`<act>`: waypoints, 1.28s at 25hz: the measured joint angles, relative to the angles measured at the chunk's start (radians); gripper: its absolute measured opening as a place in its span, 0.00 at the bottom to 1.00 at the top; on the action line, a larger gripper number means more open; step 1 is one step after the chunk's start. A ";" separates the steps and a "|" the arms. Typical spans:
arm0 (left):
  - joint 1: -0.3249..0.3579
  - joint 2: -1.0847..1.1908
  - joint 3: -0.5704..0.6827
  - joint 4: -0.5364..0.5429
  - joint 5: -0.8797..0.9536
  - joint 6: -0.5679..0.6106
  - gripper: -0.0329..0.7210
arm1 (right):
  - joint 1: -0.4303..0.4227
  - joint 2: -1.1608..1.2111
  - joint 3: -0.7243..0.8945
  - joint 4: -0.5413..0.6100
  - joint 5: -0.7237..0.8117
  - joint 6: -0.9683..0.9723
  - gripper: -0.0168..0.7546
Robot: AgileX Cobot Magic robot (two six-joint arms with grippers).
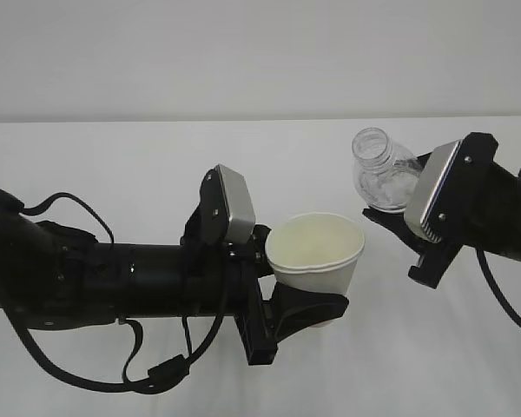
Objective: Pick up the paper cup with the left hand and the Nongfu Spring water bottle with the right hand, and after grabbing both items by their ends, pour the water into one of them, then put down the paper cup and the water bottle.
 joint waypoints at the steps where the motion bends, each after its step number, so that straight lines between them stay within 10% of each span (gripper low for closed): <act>1: 0.000 0.000 0.000 -0.007 0.000 0.006 0.64 | 0.000 0.000 0.000 0.005 -0.009 -0.015 0.61; 32: 0.000 0.000 0.000 0.019 0.002 0.053 0.64 | 0.000 0.000 -0.017 0.067 -0.109 -0.323 0.61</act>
